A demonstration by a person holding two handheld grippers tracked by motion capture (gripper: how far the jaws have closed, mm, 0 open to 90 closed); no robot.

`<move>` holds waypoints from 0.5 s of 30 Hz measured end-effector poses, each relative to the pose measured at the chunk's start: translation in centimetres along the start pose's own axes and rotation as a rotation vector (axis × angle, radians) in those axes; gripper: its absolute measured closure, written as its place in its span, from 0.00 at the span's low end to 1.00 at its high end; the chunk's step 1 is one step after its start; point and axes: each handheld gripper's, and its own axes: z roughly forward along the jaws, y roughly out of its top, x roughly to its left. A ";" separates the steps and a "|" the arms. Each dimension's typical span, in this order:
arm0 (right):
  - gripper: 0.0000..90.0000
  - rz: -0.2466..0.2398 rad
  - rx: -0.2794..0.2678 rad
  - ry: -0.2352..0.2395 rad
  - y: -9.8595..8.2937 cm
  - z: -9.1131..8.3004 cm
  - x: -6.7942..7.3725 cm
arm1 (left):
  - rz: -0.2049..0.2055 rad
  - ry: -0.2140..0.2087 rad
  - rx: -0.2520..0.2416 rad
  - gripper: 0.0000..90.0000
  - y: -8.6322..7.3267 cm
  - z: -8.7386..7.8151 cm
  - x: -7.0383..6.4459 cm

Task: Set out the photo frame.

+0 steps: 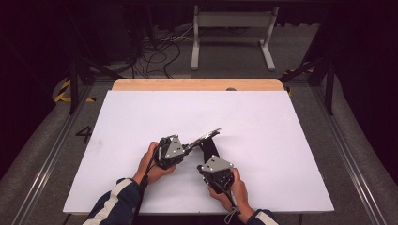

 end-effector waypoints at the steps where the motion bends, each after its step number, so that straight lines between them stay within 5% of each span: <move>1: 1.00 0.000 0.000 0.000 0.0 0.0 0.0 | -0.002 -0.001 0.000 0.90 0.0 0.0 0.0; 15: 1.00 0.019 -0.006 0.022 -0.3 -0.3 -0.8 | 0.000 -0.007 -0.029 0.79 0.2 0.4 -0.2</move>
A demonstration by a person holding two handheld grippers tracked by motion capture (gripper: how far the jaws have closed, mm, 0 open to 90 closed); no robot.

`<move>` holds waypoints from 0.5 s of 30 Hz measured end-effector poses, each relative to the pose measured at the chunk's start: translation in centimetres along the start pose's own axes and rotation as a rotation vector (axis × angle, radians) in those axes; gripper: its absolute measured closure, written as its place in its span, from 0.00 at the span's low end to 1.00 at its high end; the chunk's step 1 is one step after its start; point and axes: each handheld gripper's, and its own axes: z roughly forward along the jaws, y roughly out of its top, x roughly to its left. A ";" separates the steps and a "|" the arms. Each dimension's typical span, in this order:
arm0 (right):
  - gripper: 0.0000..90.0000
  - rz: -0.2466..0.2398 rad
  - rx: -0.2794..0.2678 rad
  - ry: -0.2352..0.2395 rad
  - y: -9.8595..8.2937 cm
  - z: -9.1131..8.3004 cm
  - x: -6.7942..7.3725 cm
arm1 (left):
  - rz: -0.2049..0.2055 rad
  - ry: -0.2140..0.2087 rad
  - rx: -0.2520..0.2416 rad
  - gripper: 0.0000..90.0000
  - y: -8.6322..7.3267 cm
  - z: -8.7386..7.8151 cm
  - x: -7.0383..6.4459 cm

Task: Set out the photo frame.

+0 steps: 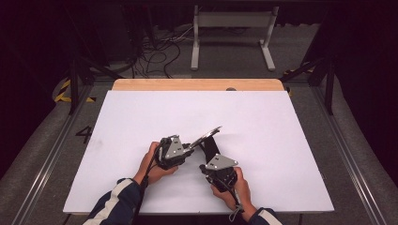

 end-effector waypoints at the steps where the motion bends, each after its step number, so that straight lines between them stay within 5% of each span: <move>1: 1.00 0.001 -0.005 -0.001 0.0 0.0 0.0 | -0.010 0.006 0.001 0.76 0.0 0.1 0.0; 6: 1.00 -0.009 -0.029 -0.001 0.3 0.0 0.4 | -0.020 0.011 -0.014 0.71 0.0 0.4 0.2; 15: 1.00 -0.006 -0.034 -0.029 0.4 0.2 0.2 | 0.005 0.010 -0.014 0.86 0.0 0.0 0.1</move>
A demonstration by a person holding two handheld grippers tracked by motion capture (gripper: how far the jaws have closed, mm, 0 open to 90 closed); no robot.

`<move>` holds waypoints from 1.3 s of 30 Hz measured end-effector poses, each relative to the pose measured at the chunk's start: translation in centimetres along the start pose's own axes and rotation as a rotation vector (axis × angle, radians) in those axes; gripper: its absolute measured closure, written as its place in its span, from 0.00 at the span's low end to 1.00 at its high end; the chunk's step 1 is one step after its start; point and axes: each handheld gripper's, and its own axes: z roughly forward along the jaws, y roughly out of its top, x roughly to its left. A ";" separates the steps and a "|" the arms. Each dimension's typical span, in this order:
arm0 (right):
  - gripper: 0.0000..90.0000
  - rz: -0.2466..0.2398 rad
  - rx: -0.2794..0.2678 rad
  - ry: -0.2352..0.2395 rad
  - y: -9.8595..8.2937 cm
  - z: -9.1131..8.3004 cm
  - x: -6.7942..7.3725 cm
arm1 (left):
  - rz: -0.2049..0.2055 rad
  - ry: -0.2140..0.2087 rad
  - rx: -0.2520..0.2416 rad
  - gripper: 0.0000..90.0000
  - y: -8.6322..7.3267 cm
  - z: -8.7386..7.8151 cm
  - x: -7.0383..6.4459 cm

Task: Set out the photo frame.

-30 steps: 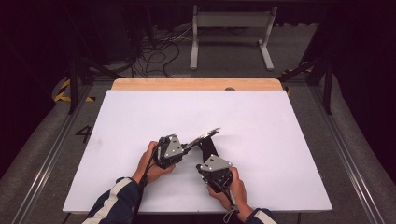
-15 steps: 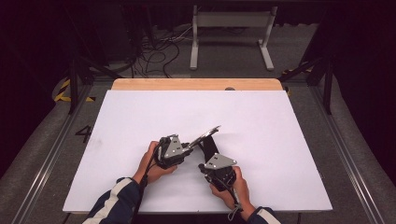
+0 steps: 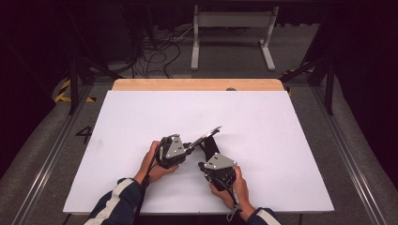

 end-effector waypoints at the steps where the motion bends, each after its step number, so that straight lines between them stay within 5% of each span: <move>1: 1.00 0.000 0.001 -0.001 0.0 0.0 0.0 | 0.000 0.000 0.000 0.86 0.0 0.0 0.0; 25: 1.00 0.017 0.027 0.042 -0.7 -0.6 -1.8 | 0.106 0.007 0.035 0.88 0.6 -0.7 -1.4; 31: 1.00 0.018 0.028 0.062 -0.8 -0.7 -2.3 | 0.104 0.001 0.030 0.87 0.6 -0.7 -1.7; 39: 1.00 0.011 0.027 0.079 -0.9 -0.8 -2.7 | 0.032 -0.032 0.000 0.85 0.3 -0.8 -1.5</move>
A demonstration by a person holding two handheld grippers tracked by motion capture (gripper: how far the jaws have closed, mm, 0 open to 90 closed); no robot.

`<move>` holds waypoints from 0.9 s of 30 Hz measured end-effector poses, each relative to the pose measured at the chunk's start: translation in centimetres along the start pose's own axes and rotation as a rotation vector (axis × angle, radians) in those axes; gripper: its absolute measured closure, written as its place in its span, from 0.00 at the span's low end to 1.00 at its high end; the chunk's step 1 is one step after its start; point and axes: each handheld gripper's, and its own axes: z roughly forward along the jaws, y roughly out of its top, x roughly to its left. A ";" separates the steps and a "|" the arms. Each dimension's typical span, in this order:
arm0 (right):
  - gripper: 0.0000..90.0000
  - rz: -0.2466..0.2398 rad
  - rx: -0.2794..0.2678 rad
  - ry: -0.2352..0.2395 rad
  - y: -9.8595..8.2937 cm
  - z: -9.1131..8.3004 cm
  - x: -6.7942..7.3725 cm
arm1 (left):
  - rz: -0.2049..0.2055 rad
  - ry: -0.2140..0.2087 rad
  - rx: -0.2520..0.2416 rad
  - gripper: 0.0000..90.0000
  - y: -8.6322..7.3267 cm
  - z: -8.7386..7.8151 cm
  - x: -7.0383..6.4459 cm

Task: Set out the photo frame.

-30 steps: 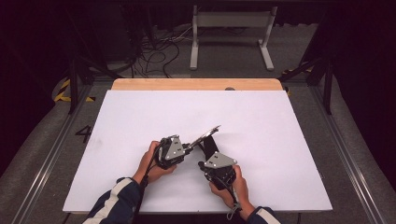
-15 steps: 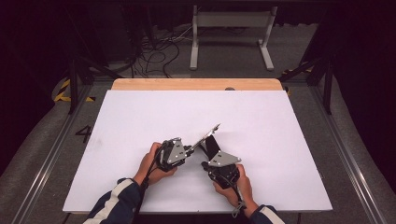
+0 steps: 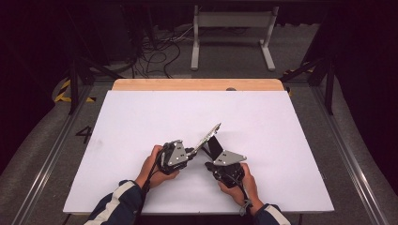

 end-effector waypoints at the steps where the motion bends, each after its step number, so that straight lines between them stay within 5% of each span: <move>1: 1.00 0.000 0.001 0.002 0.0 0.0 0.0 | -0.018 -0.009 -0.013 0.84 -0.1 0.0 0.0; 5: 1.00 0.000 -0.002 0.017 0.0 -0.2 -0.2 | -0.044 -0.018 -0.055 0.74 0.1 -0.5 0.0; 12: 1.00 -0.009 -0.001 0.018 0.0 -0.5 -0.2 | -0.048 -0.032 -0.129 0.75 0.9 -1.3 -0.3; 17: 1.00 -0.018 0.003 0.009 0.0 -0.5 -0.2 | -0.042 -0.021 -0.133 0.85 1.0 -1.3 -0.2; 27: 1.00 -0.007 0.012 0.001 -0.1 -0.6 -0.9 | 0.007 -0.002 -0.101 0.86 1.4 -1.5 -0.9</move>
